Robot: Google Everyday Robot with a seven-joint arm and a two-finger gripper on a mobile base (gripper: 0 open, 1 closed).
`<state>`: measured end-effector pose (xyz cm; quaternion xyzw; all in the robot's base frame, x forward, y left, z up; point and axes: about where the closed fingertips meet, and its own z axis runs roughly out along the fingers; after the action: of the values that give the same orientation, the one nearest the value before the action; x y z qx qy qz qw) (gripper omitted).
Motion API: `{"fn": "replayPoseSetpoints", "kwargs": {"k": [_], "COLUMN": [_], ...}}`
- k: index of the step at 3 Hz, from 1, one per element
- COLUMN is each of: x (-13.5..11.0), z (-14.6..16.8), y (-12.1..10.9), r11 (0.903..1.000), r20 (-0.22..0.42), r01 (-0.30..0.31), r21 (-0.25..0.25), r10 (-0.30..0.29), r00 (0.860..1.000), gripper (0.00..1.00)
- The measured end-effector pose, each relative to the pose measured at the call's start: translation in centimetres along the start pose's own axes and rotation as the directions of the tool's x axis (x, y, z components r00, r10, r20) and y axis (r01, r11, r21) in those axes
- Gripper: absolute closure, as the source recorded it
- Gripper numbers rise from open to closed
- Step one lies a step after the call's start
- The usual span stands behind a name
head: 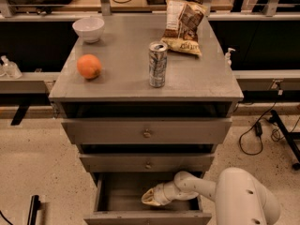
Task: Open bottom drawer
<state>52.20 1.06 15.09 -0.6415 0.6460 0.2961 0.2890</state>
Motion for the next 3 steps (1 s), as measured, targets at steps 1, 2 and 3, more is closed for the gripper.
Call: {"fn": "replayPoseSetpoints", "kwargs": {"k": [1, 2, 3], "x": [1.3, 1.5, 1.1], "z": [0.2, 0.4, -0.2], "y": [0.8, 1.8, 3.8], "r11": [0.9998, 0.9981, 0.9926], "r20": [-0.033, -0.056, -0.020], "r01": [0.001, 0.031, 0.055], "r21": [-0.019, -0.054, -0.109], "r10": [-0.002, -0.034, -0.057], "r00": [0.999, 0.998, 0.998], "gripper": [1.00, 1.00, 1.00]}}
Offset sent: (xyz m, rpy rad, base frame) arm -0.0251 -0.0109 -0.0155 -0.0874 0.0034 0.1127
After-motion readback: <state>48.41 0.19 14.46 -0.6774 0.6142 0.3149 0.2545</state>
